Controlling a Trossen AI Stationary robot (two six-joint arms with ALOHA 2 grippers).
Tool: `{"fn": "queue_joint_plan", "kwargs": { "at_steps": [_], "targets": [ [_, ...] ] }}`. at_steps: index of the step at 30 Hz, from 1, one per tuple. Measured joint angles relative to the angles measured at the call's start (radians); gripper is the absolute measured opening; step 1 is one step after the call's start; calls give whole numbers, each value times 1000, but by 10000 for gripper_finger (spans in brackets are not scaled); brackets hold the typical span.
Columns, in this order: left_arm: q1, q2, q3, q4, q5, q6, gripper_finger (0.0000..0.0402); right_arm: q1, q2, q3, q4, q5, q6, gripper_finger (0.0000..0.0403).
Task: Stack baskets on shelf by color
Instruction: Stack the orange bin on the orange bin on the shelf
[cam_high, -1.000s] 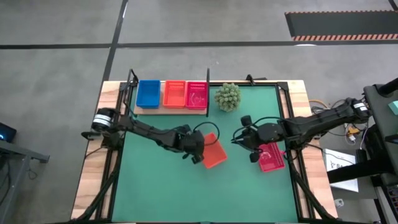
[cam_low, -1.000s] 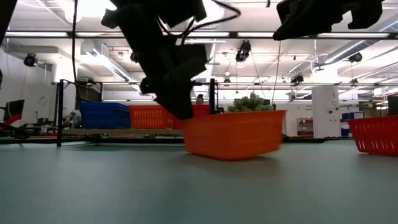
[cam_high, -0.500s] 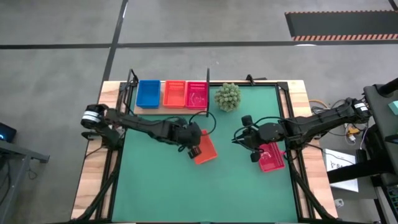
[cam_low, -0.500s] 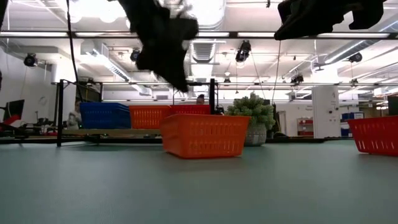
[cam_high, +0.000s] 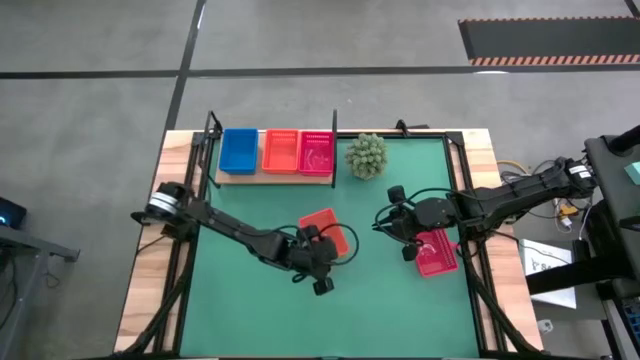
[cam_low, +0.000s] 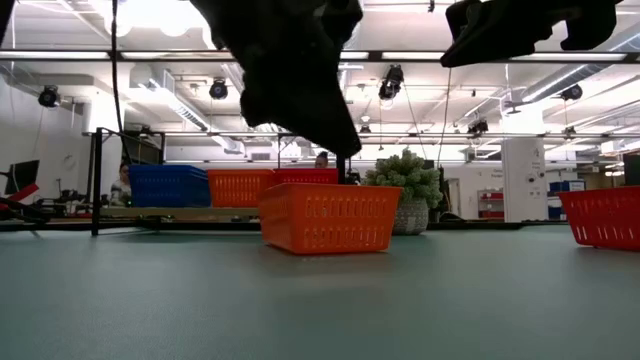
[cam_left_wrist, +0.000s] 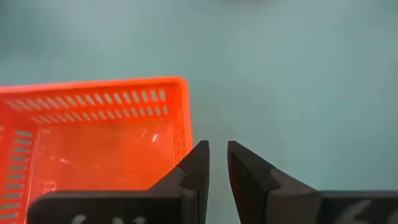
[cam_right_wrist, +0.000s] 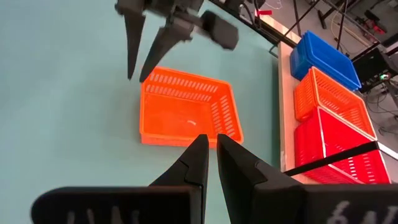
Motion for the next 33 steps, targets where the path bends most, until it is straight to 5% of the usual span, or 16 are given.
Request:
{"fn": "queue_joint_plan", "kwargs": {
  "at_steps": [13,21,27,33],
  "targets": [
    [59,42,-4,34,38,67,171,0,-1,0,0,0,3,27],
    [84,107,-6,109,144,74,188,0,2,0,-2,0,16,27],
    [87,105,-6,110,153,74,144,0,2,0,-2,0,20,27],
    [89,96,-6,76,169,80,23,0,2,-5,-2,0,21,27]
  ]
}}
